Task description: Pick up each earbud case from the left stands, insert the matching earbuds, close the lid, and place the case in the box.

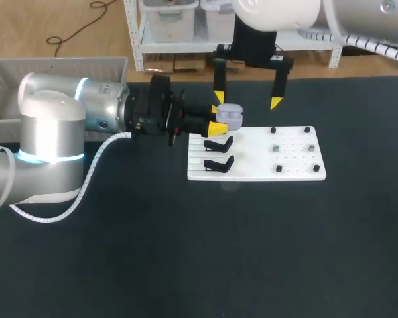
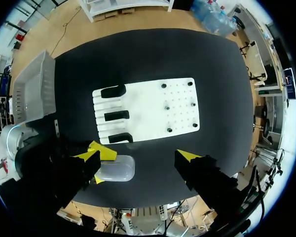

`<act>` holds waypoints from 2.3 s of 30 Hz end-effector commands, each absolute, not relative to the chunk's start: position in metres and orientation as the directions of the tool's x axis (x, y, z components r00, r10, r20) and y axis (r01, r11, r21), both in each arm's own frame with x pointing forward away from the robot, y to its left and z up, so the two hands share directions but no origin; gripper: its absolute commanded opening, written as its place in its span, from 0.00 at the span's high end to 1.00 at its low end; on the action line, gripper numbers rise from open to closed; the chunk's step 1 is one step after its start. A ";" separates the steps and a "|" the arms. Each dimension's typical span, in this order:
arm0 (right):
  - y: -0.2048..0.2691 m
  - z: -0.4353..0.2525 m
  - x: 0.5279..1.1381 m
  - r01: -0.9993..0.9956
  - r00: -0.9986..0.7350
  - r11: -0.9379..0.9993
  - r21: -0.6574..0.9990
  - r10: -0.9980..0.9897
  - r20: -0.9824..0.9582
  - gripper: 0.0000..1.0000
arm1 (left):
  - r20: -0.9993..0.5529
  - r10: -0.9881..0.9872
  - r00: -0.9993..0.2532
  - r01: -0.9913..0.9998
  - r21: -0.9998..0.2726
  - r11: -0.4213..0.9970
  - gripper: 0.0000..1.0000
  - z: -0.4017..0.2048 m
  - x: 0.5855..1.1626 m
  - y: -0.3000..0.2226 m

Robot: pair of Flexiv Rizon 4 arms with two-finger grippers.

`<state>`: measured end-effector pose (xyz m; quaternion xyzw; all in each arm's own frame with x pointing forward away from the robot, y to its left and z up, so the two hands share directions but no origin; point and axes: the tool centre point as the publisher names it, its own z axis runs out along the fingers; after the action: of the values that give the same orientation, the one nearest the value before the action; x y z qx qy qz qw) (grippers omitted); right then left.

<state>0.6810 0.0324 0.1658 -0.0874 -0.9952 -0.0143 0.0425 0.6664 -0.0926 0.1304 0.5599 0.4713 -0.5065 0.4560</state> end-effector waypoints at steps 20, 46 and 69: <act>0.019 0.303 0.635 -0.196 -0.846 0.942 0.271 -0.023 -0.532 0.00 | -0.983 0.053 -0.175 0.981 -0.169 0.100 1.00 0.181 0.659 -0.058; 0.019 0.303 0.635 -0.196 -0.846 0.942 0.271 -0.023 -0.532 0.00 | -0.920 0.170 -0.354 0.449 -0.007 0.893 1.00 0.125 0.808 0.188; 0.019 0.303 0.635 -0.196 -0.846 0.942 0.271 -0.023 -0.532 0.00 | -0.894 0.189 -0.405 0.324 0.053 0.944 0.00 0.102 0.840 0.265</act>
<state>0.6375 0.0200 0.3051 0.0604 -0.9498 -0.1593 -0.2625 0.8495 0.2666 0.1020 0.2279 0.8238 -0.1835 0.4855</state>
